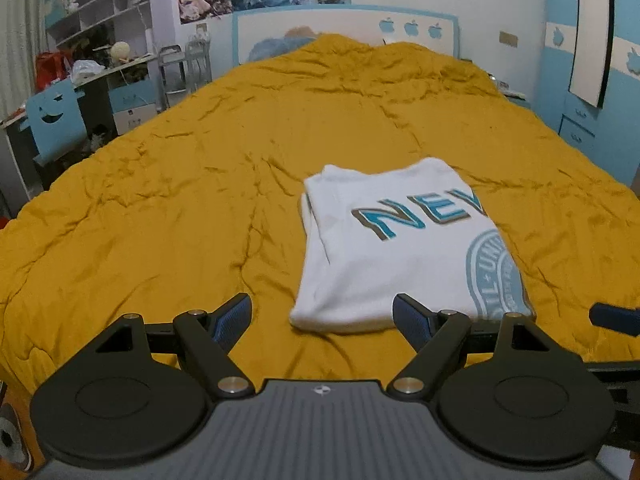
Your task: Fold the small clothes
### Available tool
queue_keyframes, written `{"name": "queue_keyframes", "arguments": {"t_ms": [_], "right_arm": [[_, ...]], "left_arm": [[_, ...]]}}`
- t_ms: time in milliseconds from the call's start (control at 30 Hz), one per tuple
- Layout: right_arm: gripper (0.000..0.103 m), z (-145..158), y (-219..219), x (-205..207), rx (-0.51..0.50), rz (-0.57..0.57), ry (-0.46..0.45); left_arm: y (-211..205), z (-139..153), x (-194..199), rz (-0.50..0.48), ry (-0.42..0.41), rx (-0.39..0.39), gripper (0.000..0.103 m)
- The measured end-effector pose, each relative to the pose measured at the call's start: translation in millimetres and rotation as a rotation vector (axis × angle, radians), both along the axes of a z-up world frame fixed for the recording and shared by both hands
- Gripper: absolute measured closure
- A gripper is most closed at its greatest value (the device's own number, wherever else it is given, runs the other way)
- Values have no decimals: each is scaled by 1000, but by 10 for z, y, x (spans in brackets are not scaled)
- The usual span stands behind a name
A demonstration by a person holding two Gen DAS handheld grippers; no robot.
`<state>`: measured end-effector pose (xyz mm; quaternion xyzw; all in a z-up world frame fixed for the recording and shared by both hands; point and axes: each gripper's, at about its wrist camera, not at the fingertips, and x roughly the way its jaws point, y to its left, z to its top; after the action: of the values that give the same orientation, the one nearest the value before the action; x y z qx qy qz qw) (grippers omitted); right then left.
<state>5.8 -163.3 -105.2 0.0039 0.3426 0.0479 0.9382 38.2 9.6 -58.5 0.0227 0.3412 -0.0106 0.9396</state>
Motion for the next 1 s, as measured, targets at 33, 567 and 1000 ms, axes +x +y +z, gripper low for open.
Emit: {"name": "queue_keyframes", "arguments": {"t_ms": [33,567,1000], "right_arm": [[21,-1,4,-5,-1,1,-3],[21,31,-41,-3,15,-8,-18],[21,37,-25,-18,2,-8,-34]], "left_arm": [[-4,-3,-6,-2,2,4,9],[-19,-16,18,-1,17,13,9],[-17,-27,13,0,19,15,9]]}}
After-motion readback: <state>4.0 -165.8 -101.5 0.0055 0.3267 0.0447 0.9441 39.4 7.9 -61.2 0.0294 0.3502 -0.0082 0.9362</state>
